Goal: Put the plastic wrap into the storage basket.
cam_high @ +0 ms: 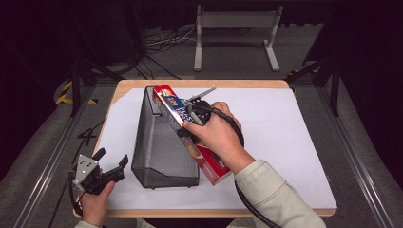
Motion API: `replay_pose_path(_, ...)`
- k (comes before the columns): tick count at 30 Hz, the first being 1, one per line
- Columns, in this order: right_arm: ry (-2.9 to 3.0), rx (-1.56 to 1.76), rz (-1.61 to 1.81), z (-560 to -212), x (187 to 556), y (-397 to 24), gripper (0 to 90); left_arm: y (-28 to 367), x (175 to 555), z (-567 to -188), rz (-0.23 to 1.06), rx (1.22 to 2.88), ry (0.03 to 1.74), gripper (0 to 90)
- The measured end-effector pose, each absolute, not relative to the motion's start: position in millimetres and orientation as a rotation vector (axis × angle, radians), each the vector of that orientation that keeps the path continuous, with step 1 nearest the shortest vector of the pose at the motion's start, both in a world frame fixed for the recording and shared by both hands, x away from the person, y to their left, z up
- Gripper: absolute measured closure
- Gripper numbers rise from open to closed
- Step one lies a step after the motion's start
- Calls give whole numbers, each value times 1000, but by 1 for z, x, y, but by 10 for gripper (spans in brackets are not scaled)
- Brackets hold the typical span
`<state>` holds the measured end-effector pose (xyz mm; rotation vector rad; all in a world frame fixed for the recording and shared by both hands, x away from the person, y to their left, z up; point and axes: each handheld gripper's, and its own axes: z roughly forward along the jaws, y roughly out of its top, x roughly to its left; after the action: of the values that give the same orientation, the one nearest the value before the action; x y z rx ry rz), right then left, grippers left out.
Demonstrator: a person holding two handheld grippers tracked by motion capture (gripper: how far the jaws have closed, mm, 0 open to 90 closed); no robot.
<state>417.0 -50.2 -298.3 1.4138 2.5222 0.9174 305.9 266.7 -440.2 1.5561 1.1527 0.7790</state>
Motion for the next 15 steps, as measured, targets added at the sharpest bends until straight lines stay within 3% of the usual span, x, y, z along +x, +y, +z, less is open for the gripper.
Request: replay_pose_path(15, 2539, 1417, 894, -318, 428, -30, 388, 267, 306, -440, 777, 1553, 1153, 141)
